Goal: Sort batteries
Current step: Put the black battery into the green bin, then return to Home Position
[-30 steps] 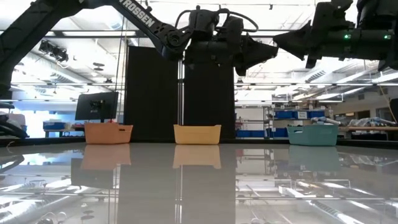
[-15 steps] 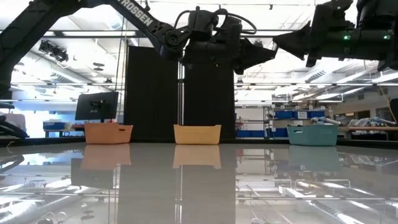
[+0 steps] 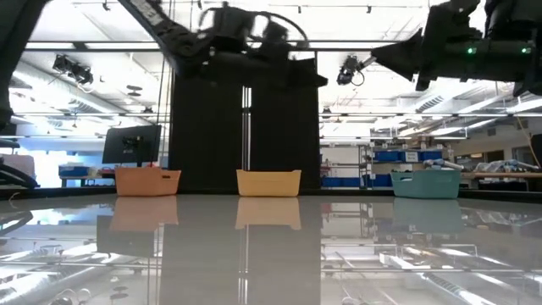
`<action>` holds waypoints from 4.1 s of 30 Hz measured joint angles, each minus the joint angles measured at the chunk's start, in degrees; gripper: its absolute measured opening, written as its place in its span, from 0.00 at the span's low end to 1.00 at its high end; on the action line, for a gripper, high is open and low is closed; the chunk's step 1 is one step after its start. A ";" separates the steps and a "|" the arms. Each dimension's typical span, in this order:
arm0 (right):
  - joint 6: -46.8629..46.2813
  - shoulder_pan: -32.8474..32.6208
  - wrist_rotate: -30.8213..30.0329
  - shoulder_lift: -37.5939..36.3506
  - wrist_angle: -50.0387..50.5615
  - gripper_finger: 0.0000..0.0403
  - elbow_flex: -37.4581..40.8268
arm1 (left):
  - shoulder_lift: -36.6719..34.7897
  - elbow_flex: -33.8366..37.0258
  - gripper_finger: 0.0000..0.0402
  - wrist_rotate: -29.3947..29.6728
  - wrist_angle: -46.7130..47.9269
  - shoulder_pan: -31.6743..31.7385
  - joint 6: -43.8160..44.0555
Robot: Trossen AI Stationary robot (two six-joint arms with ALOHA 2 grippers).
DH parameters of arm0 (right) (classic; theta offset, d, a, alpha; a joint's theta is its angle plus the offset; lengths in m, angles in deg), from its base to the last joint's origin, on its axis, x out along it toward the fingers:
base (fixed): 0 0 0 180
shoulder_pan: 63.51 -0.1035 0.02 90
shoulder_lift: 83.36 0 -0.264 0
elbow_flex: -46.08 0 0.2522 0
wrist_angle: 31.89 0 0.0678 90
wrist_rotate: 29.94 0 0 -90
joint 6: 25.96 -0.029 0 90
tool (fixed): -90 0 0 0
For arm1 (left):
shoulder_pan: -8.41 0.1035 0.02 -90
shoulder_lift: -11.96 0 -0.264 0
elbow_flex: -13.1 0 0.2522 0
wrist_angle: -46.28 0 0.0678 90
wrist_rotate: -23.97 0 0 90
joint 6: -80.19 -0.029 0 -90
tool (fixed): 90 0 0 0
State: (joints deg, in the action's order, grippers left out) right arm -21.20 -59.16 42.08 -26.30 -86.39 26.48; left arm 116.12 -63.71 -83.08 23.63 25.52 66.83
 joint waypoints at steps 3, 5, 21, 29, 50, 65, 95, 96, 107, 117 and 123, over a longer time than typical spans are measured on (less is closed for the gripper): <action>0.00 -0.01 -0.01 -0.03 -0.01 0.16 0.08 | -3.98 5.47 0.07 2.11 -3.28 -0.37 -0.20; 0.00 -0.01 -0.01 -0.05 0.21 0.16 0.04 | -6.23 8.98 0.05 2.36 -4.62 -0.37 0.06; -0.06 0.09 -0.12 0.04 18.97 0.16 -10.18 | -28.24 30.58 0.01 2.50 0.00 -0.34 3.06; -4.26 3.04 -2.92 0.04 50.15 0.16 -25.79 | -36.79 31.45 0.01 2.59 15.45 -0.34 4.69; -16.99 34.59 -1.37 6.35 102.30 0.16 -46.74 | -51.47 42.27 0.02 5.46 16.95 -1.15 7.98; -18.12 46.88 1.38 26.08 104.07 0.16 -46.67 | -58.18 50.19 0.02 5.70 8.71 -1.17 9.05; -18.15 51.60 1.36 35.60 102.33 0.26 -47.02 | -60.02 52.11 0.02 6.57 9.30 -1.17 9.59; -18.14 51.60 1.30 35.60 102.30 0.26 -47.04 | -60.02 52.11 0.02 6.53 9.30 -1.17 9.59; -15.62 51.10 -1.86 35.60 104.71 0.27 -48.94 | -60.00 52.09 0.02 6.43 9.32 -1.17 9.95; -12.50 49.47 -0.93 35.60 100.49 0.04 -49.54 | -60.00 52.09 0.02 6.46 9.30 -1.17 10.13; -10.99 49.41 0.56 35.45 100.39 0.03 -49.54 | -60.00 52.09 0.02 6.46 9.30 -1.17 10.11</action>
State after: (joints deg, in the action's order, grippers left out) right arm -32.20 -9.75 42.64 9.15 14.00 -23.05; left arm 56.12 -11.62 -76.62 32.93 24.35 76.94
